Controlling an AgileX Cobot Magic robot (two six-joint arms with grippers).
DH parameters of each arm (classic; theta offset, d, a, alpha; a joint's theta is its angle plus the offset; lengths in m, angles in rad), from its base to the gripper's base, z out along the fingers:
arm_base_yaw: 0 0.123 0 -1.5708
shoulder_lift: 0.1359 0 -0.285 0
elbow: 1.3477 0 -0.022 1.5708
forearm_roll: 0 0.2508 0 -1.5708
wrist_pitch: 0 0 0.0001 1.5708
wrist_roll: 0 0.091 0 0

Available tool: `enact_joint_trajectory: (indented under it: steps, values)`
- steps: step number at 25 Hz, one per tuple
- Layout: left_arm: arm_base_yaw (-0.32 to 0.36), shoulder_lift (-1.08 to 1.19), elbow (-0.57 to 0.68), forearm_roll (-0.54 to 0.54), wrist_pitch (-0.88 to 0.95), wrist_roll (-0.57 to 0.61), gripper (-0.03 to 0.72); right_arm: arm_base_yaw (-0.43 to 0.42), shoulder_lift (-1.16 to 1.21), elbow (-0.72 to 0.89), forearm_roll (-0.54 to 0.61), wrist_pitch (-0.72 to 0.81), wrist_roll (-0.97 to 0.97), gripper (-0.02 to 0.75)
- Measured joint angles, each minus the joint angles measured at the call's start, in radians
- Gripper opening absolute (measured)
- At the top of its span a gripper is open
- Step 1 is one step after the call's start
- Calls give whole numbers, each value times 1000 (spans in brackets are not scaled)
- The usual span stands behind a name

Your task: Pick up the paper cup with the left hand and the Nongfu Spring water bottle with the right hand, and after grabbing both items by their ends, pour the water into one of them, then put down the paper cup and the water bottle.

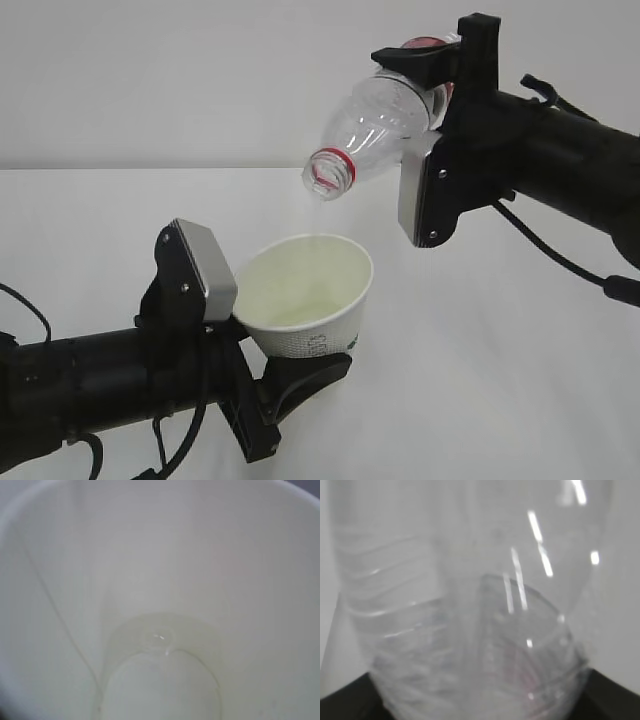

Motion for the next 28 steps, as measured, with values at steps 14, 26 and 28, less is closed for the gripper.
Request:
enact_joint_trajectory:
  steps: [14, 26, 28]
  values:
    - [0, 0, 0, 0, 0, 0, 495, 0, -18, -2, -25, 25, -81, 512]
    - [0, 0, 0, 0, 3, 0, 494, 0, -18, -2, -26, 34, -97, 512]
    - [0, 0, 0, 0, 5, 0, 494, 0, -18, -2, -26, 35, -97, 512]
